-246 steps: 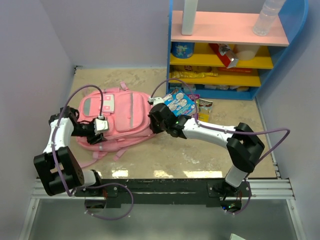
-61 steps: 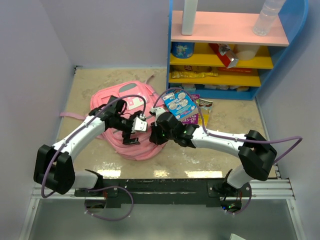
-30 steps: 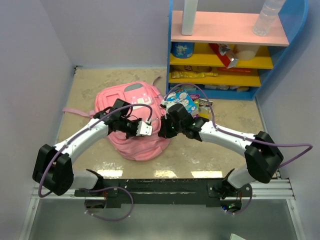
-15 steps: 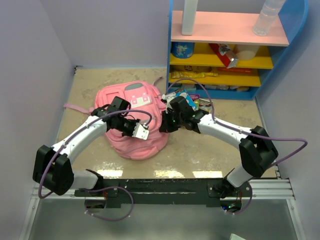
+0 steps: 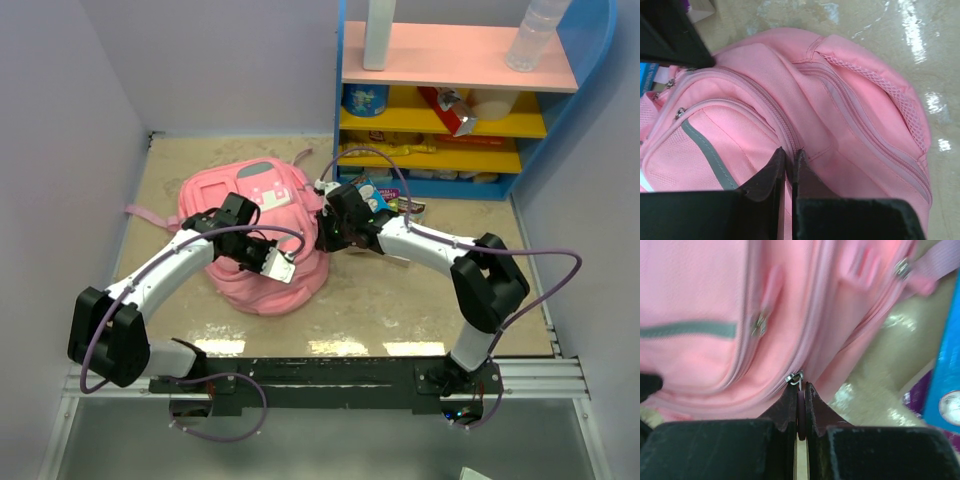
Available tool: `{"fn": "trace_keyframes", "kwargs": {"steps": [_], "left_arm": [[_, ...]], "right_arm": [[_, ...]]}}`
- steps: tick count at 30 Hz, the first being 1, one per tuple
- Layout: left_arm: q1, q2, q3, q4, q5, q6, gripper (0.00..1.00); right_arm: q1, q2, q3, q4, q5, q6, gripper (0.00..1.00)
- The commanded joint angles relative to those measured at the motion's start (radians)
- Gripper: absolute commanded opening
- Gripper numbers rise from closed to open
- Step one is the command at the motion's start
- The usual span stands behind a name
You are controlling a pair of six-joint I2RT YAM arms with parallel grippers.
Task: Pack the student bag
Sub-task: Zip the student bag at the center of the board.
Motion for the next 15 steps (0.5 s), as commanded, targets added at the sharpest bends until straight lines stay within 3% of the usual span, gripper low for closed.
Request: {"fn": "trace_keyframes", "kwargs": {"steps": [1,10,15], "left_arm": [[-0.020,-0.011,-0.052,-0.374,0.116,0.024,0.00],[-0.017,-0.008,-0.029,-0.387,0.119,0.052,0.00],[-0.016,-0.016,-0.017,-0.437,0.134,0.115,0.00]], "right_arm": [[-0.112,-0.022,0.078,0.249,0.293,-0.047,0.00],[-0.118,-0.095,-0.003,0.255,0.246,-0.022,0.00],[-0.119,-0.068,0.036,0.295,0.258,-0.041,0.00]]}}
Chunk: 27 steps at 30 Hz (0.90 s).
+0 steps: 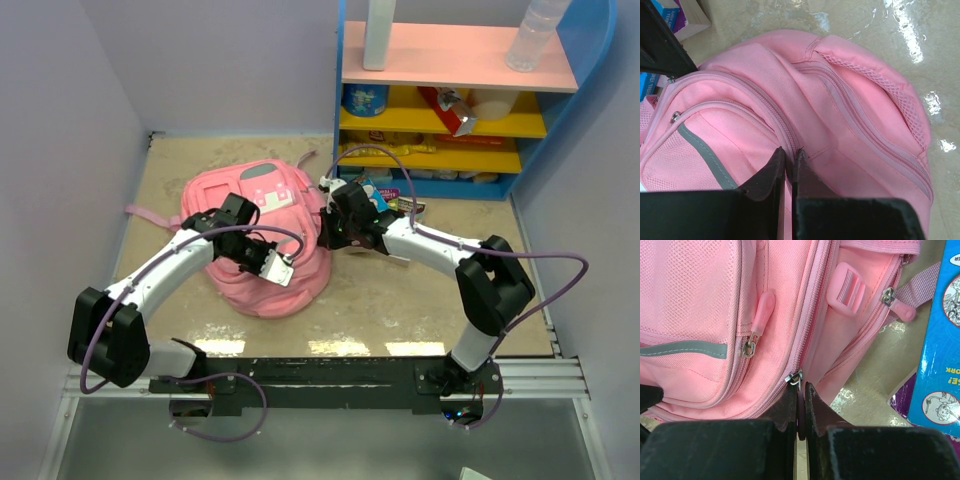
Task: Pack the student bag
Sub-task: Zip the student bag at the center of the board.
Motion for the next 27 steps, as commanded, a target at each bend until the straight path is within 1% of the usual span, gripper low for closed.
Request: {"fn": "trace_keyframes", "kwargs": {"steps": [1,5,14,17,20,21,23,24,26,27], "left_arm": [[-0.017,-0.016,-0.016,-0.417,0.101,0.097,0.00],[-0.017,-0.028,-0.033,-0.430,0.087,0.120,0.00],[-0.019,-0.065,-0.062,-0.431,0.020,0.123,0.00],[-0.019,-0.077,-0.059,-0.431,-0.003,0.115,0.00],[-0.020,-0.081,-0.053,-0.431,-0.011,0.117,0.00],[-0.022,-0.080,-0.052,-0.431,-0.011,0.120,0.00],[-0.023,-0.077,-0.052,-0.431,-0.011,0.126,0.00],[-0.023,-0.076,-0.053,-0.431,-0.008,0.129,0.00],[-0.025,-0.071,-0.058,-0.433,-0.003,0.132,0.00],[-0.025,-0.070,-0.067,-0.431,-0.006,0.137,0.00]], "right_arm": [[-0.092,-0.036,0.078,0.237,0.240,-0.037,0.00],[-0.097,0.026,0.156,0.243,0.240,-0.060,0.00],[-0.100,0.123,0.245,0.282,0.252,-0.140,0.00],[-0.099,0.154,0.292,0.278,0.254,-0.165,0.04],[-0.102,0.186,0.348,0.264,0.255,-0.195,0.11],[-0.102,0.195,0.363,0.257,0.252,-0.209,0.19],[-0.103,0.221,0.412,0.218,0.251,-0.220,0.29],[-0.103,0.226,0.423,0.211,0.251,-0.221,0.37],[-0.103,0.223,0.424,0.203,0.243,-0.225,0.43],[-0.103,0.218,0.421,0.203,0.237,-0.225,0.49]]}}
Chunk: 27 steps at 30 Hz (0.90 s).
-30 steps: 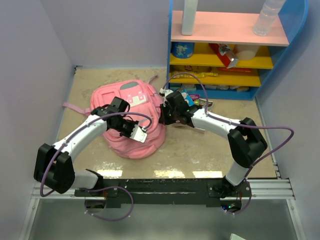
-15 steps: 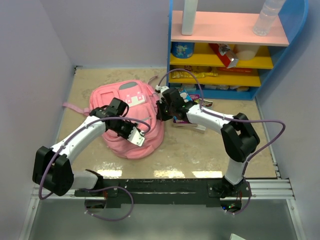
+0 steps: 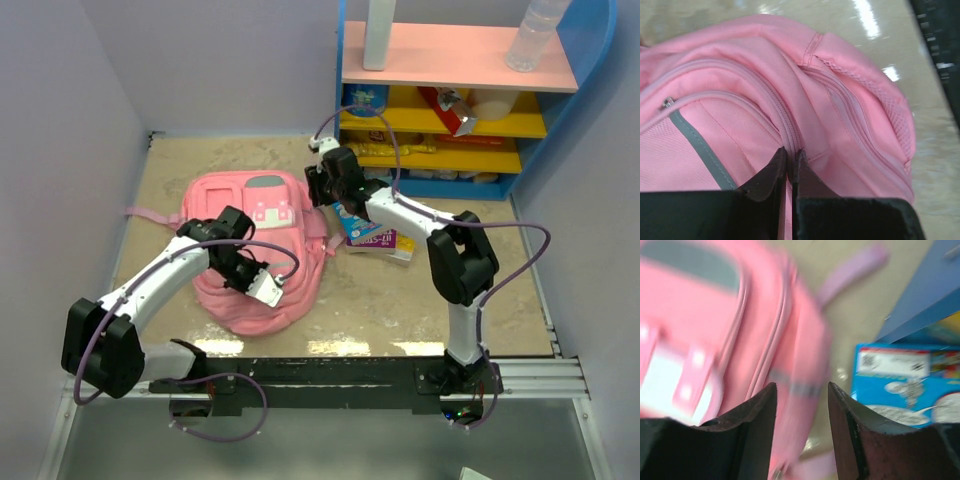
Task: Pack the student bag
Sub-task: Zip the student bag at the center of the board.
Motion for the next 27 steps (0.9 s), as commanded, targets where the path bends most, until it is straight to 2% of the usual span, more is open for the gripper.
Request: {"fn": "trace_keyframes", "kwargs": {"steps": [1,8,10,13,15,17,20,24,27], "left_arm": [[-0.025,-0.011,-0.048,-0.273,0.091,0.043,0.00],[-0.006,0.022,-0.046,-0.228,0.038,-0.005,0.00],[0.004,0.020,-0.038,-0.103,0.018,-0.142,0.00],[0.075,0.038,-0.003,0.003,0.031,-0.254,0.00],[0.169,0.060,0.037,0.010,0.097,-0.272,0.00],[0.247,0.075,0.054,-0.006,0.137,-0.270,0.00],[0.313,0.068,0.052,-0.059,0.177,-0.192,0.00],[0.332,0.058,0.063,-0.148,0.209,-0.096,0.00],[0.332,0.057,0.083,-0.205,0.226,-0.057,0.00]], "right_arm": [[-0.065,-0.060,0.059,0.157,0.123,-0.043,0.50],[-0.063,-0.201,-0.095,0.192,0.089,0.007,0.47],[-0.065,-0.252,-0.150,0.198,0.077,0.026,0.45],[-0.065,-0.298,-0.216,0.180,0.034,0.064,0.42],[-0.065,-0.342,-0.286,0.172,0.009,0.087,0.39],[-0.062,-0.381,-0.342,0.186,-0.008,0.109,0.35],[-0.055,-0.454,-0.458,0.218,-0.037,0.121,0.34],[-0.036,-0.476,-0.552,0.226,-0.074,0.109,0.34],[-0.017,-0.450,-0.554,0.232,-0.100,0.087,0.35]]}}
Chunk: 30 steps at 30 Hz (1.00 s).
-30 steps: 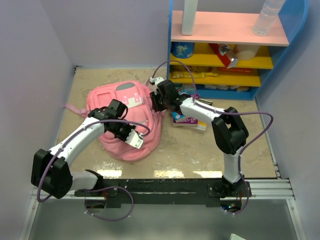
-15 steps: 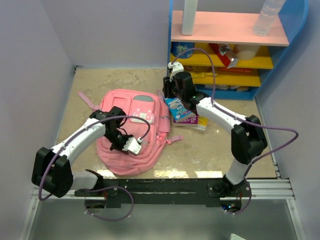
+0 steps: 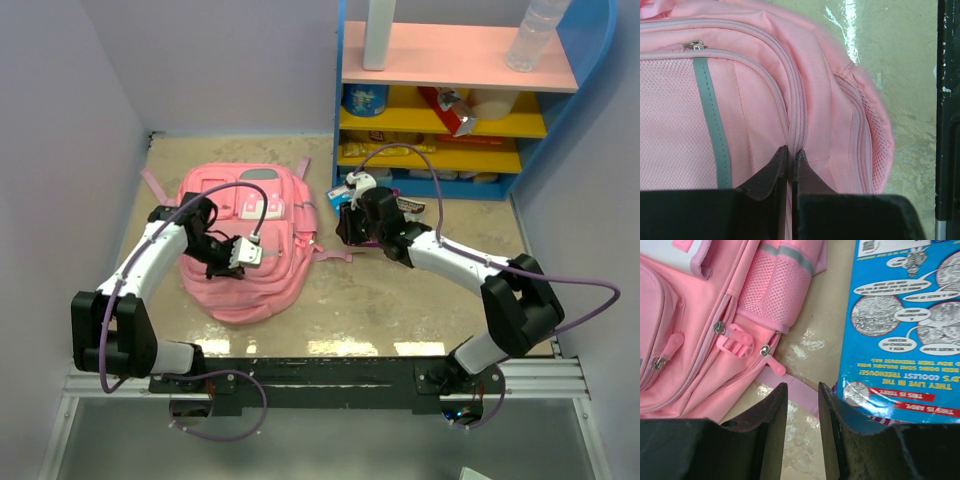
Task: Pack the student bag
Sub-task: Zip the student bag at the center of the board, then unzip the student bag at the center of the board.
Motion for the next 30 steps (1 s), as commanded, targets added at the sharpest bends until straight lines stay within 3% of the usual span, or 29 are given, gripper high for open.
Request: {"fn": "trace_keyframes", "kwargs": {"steps": [1,8,13,18,26,30], "left_arm": [[0.006,-0.014,0.053,-0.131,0.076,0.084,0.00],[0.013,-0.019,0.096,-0.187,0.072,0.116,0.00],[0.033,-0.014,0.132,-0.187,0.073,0.098,0.00],[0.049,-0.006,0.147,-0.188,0.089,0.101,0.00],[0.050,-0.019,0.156,-0.188,0.092,0.096,0.00],[0.050,-0.031,0.149,-0.188,0.078,0.095,0.00]], "right_arm": [[0.034,0.003,0.001,0.054,-0.064,-0.018,0.35],[0.083,0.107,0.070,0.065,-0.086,-0.139,0.33],[0.115,0.113,0.009,0.145,-0.107,-0.210,0.32],[0.133,0.107,-0.052,0.243,-0.133,-0.237,0.45],[0.141,0.214,-0.012,0.254,-0.162,-0.257,0.51],[0.140,0.254,0.003,0.254,-0.095,-0.263,0.53]]}}
